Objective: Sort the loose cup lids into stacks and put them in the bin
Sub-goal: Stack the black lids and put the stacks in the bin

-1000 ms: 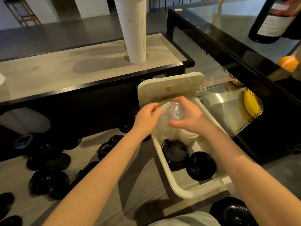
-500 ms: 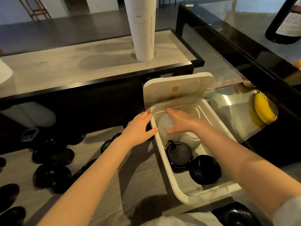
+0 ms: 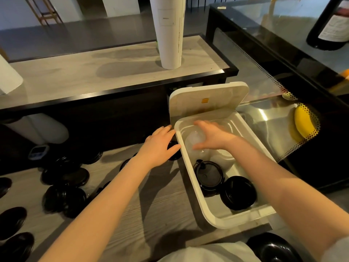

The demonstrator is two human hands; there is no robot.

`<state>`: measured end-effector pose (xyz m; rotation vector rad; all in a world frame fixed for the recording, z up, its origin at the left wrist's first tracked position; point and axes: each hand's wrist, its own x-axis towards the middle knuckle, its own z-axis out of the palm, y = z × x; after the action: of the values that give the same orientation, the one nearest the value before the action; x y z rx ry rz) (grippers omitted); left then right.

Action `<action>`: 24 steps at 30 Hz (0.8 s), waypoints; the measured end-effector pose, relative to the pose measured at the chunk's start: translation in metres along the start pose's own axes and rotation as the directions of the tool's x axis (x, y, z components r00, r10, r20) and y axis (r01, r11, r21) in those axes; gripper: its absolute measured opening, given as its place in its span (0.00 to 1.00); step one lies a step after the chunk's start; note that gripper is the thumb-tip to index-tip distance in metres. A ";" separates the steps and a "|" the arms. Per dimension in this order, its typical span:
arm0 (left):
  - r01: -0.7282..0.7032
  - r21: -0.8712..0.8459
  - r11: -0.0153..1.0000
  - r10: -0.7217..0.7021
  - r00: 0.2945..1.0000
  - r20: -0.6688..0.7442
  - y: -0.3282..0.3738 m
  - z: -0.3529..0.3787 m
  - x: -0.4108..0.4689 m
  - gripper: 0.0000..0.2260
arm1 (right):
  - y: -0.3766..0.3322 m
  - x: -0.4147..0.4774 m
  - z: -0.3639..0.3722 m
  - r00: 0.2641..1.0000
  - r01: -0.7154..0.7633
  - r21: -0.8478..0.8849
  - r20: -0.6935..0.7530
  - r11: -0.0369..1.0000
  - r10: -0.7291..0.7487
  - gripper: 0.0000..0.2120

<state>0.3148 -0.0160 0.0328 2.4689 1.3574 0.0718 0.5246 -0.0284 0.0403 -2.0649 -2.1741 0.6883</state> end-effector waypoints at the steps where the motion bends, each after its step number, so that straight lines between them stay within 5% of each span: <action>1: 0.014 0.017 1.000 -0.014 1.000 -0.012 -0.004 -0.002 -0.004 0.27 | -0.004 -0.004 -0.001 0.998 0.017 -0.001 -0.063 1.000 -0.017 0.39; 5: 0.062 0.066 0.996 -0.060 0.998 -0.035 -0.028 -0.012 -0.024 0.25 | -0.035 -0.022 0.001 0.958 0.118 -0.083 -0.252 0.989 -0.136 0.27; 13: 0.159 0.110 0.981 -0.156 0.987 -0.032 -0.082 -0.020 -0.086 0.24 | -0.111 -0.038 0.052 0.920 0.263 -0.087 -0.278 0.961 -0.276 0.21; 24: 0.448 0.049 0.893 -0.450 0.879 0.158 -0.168 0.026 -0.181 0.24 | -0.172 -0.030 0.155 0.981 0.042 0.161 0.182 0.986 -0.071 0.21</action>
<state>0.0843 -0.0902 -0.0228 2.0470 1.8138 -0.2436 0.3134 -0.0996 -0.0293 -1.9232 -2.1817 1.0490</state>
